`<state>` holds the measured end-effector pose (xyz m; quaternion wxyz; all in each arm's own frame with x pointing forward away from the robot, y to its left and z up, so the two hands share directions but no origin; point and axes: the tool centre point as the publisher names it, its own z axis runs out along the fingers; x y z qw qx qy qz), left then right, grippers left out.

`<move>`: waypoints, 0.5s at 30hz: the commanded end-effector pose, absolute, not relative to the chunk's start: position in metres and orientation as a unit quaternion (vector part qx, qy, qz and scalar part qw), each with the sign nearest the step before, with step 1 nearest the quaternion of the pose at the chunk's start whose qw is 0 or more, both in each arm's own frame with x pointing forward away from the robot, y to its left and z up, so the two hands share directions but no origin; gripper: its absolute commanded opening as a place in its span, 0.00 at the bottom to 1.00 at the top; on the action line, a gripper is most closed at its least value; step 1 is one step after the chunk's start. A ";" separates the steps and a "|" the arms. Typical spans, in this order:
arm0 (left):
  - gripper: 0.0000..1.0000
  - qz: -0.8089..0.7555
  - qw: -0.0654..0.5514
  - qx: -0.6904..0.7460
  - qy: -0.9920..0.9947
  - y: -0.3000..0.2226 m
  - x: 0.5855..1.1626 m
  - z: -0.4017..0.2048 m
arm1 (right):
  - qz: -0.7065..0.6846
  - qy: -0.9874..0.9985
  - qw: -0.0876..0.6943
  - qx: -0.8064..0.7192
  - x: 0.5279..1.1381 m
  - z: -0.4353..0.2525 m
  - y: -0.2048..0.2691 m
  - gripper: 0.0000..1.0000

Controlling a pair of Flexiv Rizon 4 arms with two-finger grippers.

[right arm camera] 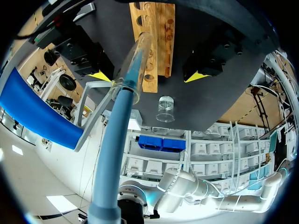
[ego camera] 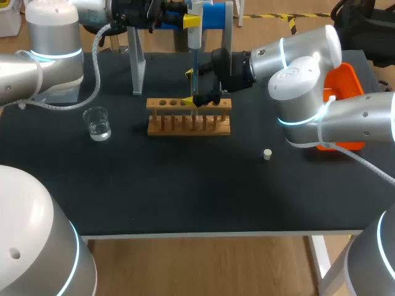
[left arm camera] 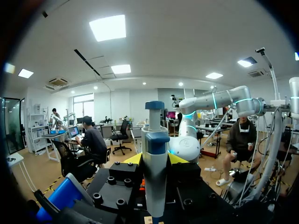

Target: Invert the test tube, pick up the pipette, mount the tip to pipette, aspirate from beaker and dispense into the tube, eject the tip, return the pipette, and cap with the stopper.

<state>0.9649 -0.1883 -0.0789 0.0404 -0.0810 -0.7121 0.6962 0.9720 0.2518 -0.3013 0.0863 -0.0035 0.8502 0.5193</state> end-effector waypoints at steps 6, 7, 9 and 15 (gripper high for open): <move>0.00 0.692 0.040 -0.085 -0.716 -0.189 0.964 -0.073 | 0.519 0.851 0.086 -0.004 0.973 -0.302 0.252 1.00; 0.00 0.691 0.040 -0.086 -0.716 -0.189 0.964 -0.072 | 0.519 0.851 0.086 -0.004 0.973 -0.302 0.252 1.00; 0.00 0.690 0.039 -0.086 -0.718 -0.189 0.963 -0.070 | 0.519 0.851 0.086 -0.004 0.973 -0.302 0.252 1.00; 0.00 0.686 0.037 -0.087 -0.722 -0.191 0.962 -0.066 | 0.519 0.851 0.086 -0.004 0.973 -0.302 0.252 1.00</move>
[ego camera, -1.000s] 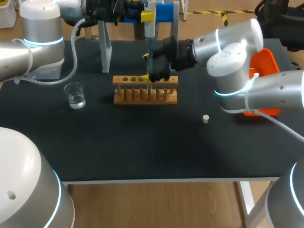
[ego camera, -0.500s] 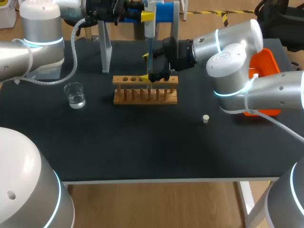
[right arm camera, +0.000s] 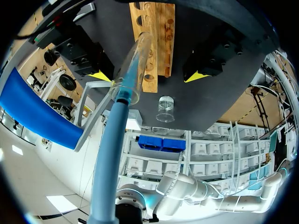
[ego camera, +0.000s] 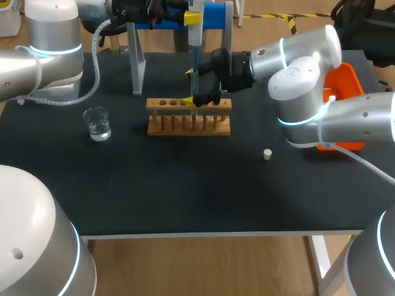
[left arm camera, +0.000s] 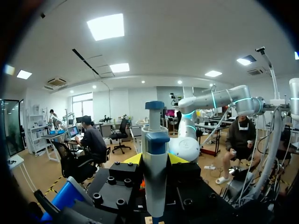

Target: Invert the test tube, pick up the pipette, mount the tip to pipette, aspirate from beaker and dispense into the tube, eject the tip, return the pipette, and cap with the stopper.

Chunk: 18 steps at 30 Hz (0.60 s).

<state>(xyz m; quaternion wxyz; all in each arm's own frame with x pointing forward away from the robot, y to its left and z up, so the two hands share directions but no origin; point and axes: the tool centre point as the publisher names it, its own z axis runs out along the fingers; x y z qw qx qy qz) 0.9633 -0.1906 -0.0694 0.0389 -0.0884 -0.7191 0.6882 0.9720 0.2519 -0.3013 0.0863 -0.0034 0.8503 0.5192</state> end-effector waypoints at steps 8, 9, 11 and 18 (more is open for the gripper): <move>0.00 0.680 0.035 -0.089 -0.727 -0.195 0.961 -0.061 | 0.519 0.851 0.086 -0.004 0.973 -0.302 0.252 1.00; 0.00 0.680 0.035 -0.090 -0.727 -0.195 0.961 -0.060 | 0.519 0.851 0.086 -0.004 0.973 -0.302 0.252 1.00; 0.00 0.680 0.034 -0.090 -0.727 -0.195 0.960 -0.059 | 0.519 0.851 0.086 -0.004 0.973 -0.302 0.252 1.00; 0.00 0.677 0.032 -0.091 -0.730 -0.197 0.959 -0.056 | 0.519 0.851 0.086 -0.004 0.973 -0.302 0.252 1.00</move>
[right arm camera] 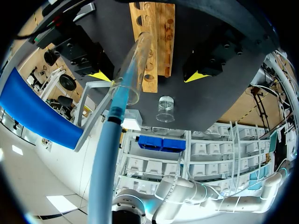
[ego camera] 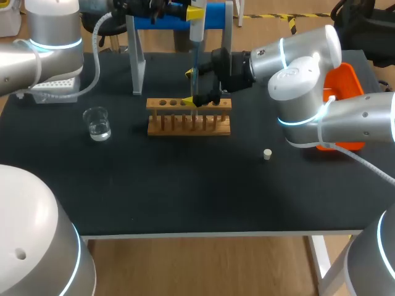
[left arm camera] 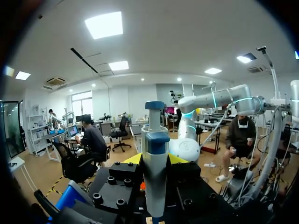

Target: Invert the test tube, pick up the pipette, mount the tip to pipette, aspirate from beaker and dispense into the tube, eject the tip, return the pipette, and cap with the stopper.

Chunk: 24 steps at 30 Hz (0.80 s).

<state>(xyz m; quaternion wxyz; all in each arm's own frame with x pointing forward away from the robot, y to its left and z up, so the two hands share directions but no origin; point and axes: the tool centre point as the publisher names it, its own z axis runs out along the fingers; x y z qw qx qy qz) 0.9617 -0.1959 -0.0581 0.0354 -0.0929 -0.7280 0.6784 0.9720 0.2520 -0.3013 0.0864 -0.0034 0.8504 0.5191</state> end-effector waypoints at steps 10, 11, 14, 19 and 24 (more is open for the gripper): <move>0.00 0.673 0.028 -0.092 -0.733 -0.199 0.955 -0.051 | 0.519 0.851 0.086 -0.004 0.973 -0.302 0.252 1.00; 0.00 0.673 0.028 -0.092 -0.734 -0.199 0.955 -0.050 | 0.519 0.851 0.086 -0.004 0.973 -0.302 0.252 1.00; 0.00 0.671 0.027 -0.093 -0.735 -0.201 0.953 -0.047 | 0.519 0.851 0.086 -0.004 0.973 -0.302 0.252 1.00; 0.00 0.668 0.022 -0.094 -0.738 -0.201 0.951 -0.043 | 0.519 0.851 0.086 -0.004 0.973 -0.302 0.252 1.00; 0.00 0.665 0.018 -0.096 -0.740 -0.202 0.949 -0.038 | 0.519 0.851 0.086 -0.004 0.973 -0.302 0.252 1.00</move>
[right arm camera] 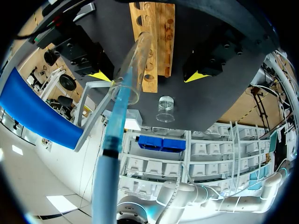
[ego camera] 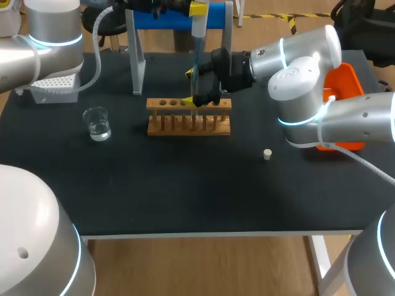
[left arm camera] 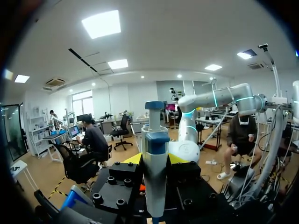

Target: Invert the test tube, pick up the pipette, mount the tip to pipette, aspirate from beaker and dispense into the tube, eject the tip, return the pipette, and cap with the stopper.

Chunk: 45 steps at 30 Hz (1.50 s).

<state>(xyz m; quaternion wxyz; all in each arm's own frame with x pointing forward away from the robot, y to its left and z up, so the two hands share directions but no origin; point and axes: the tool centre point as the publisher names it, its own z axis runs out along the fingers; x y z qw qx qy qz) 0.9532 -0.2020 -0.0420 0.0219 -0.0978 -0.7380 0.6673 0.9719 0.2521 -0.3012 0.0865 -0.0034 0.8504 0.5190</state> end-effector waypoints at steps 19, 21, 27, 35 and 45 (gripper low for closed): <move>0.00 0.650 0.001 -0.105 -0.752 -0.213 0.940 -0.016 | 0.519 0.851 0.086 -0.004 0.973 -0.302 0.252 1.00; 0.00 0.648 -0.001 -0.105 -0.754 -0.214 0.938 -0.014 | 0.519 0.851 0.086 -0.004 0.973 -0.302 0.252 1.00; 0.00 0.642 -0.010 -0.107 -0.759 -0.215 0.932 -0.004 | 0.519 0.851 0.086 -0.004 0.973 -0.302 0.252 1.00; 0.00 0.631 -0.040 -0.087 -0.770 -0.194 0.915 0.007 | 0.519 0.851 0.086 -0.004 0.973 -0.302 0.252 1.00; 0.00 0.634 -0.068 -0.024 -0.770 -0.137 0.874 -0.012 | 0.519 0.851 0.086 -0.004 0.973 -0.302 0.252 1.00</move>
